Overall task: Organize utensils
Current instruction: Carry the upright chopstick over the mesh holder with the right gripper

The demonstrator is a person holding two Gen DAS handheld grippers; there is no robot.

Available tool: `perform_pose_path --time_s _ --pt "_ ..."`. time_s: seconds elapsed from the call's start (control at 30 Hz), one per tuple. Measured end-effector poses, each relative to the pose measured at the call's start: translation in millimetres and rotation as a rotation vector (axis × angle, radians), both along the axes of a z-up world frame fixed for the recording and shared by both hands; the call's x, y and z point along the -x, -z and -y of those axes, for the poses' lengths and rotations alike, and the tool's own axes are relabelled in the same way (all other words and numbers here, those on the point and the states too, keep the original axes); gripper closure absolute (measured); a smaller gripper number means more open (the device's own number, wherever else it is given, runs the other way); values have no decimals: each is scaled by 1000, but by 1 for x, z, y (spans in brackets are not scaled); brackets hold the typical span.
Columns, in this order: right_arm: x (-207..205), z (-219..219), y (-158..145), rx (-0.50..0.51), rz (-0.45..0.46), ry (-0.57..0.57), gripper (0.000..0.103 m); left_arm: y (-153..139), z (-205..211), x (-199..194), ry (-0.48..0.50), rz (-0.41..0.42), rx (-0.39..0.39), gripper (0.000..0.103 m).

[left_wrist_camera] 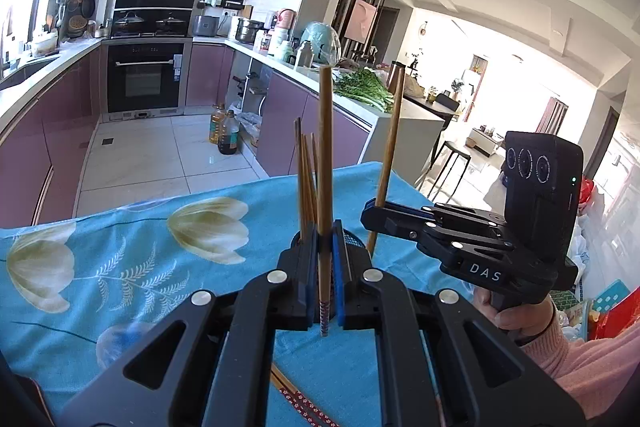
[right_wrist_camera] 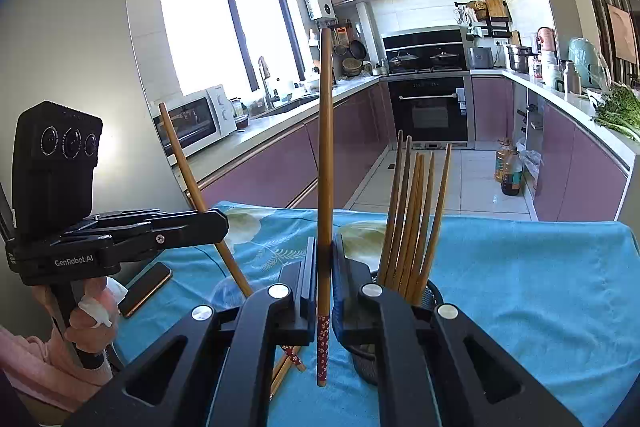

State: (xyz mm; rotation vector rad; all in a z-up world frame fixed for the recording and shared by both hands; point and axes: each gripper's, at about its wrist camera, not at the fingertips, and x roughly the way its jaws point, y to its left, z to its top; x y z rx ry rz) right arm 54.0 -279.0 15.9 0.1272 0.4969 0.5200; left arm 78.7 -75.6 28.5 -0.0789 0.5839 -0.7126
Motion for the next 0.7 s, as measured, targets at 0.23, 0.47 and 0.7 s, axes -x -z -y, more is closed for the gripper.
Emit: perform_pose_path --time_s 0.23,0.47,0.7 --pt "-1 2 -5 -1 20 4 97 -6 6 -2 15 9 15 96" --pt "1 4 -8 -3 34 9 97 -15 6 -1 19 32 32 96" --pt "-3 3 -14 -2 47 23 97 -20 10 -1 20 59 39 96"
